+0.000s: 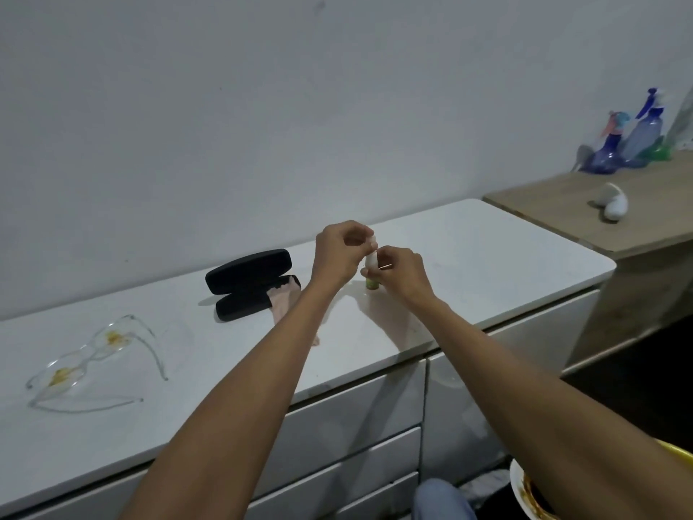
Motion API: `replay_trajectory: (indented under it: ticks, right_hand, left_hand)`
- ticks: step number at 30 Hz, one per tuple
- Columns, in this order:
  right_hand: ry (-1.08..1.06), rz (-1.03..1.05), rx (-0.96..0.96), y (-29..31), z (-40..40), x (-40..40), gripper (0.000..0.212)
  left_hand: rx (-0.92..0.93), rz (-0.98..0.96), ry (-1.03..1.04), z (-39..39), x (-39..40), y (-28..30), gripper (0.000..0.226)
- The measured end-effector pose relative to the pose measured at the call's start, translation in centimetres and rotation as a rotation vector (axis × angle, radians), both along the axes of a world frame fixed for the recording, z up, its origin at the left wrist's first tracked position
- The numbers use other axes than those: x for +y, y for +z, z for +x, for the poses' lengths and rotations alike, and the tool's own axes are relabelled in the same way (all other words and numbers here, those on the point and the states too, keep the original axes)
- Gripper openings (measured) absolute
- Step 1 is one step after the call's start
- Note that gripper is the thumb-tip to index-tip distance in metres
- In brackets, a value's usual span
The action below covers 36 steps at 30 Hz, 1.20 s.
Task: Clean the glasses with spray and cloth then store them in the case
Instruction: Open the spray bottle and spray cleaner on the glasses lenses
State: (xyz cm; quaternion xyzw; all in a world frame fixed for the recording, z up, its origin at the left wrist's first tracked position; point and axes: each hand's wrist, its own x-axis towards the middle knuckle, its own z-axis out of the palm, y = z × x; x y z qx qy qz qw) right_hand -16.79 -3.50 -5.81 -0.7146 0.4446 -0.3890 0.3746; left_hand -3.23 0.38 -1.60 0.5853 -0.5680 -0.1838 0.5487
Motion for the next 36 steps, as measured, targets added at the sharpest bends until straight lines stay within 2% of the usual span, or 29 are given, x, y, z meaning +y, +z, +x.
replay_trajectory:
  ticks: [6, 13, 23, 26, 31, 36]
  right_hand:
    - [-0.032, -0.029, 0.047, -0.5, 0.3, -0.3, 0.024]
    - [-0.038, -0.036, 0.027, -0.9, 0.5, -0.1, 0.023]
    - [-0.063, -0.093, 0.087, -0.6, 0.4, 0.5, 0.026]
    - [-0.064, -0.103, 0.1, -0.6, 0.5, 0.5, 0.025]
    - [-0.073, -0.162, 0.058, -0.4, 0.8, 0.9, 0.017]
    - [-0.074, -0.354, -0.027, 2.6, 4.0, 2.6, 0.025]
  left_hand:
    - [0.125, -0.083, 0.098, 1.6, -0.3, 0.1, 0.017]
    - [0.033, 0.132, 0.11, 3.1, 1.0, -3.7, 0.024]
    - [-0.021, 0.26, 0.084, 2.7, 1.1, -5.8, 0.027]
    - [-0.079, 0.253, 0.078, 2.6, 0.8, -6.0, 0.026]
    - [-0.149, 0.234, 0.071, 3.1, 1.7, -4.7, 0.042]
    - [-0.1, 0.097, 0.156, 6.8, 4.4, -1.8, 0.029]
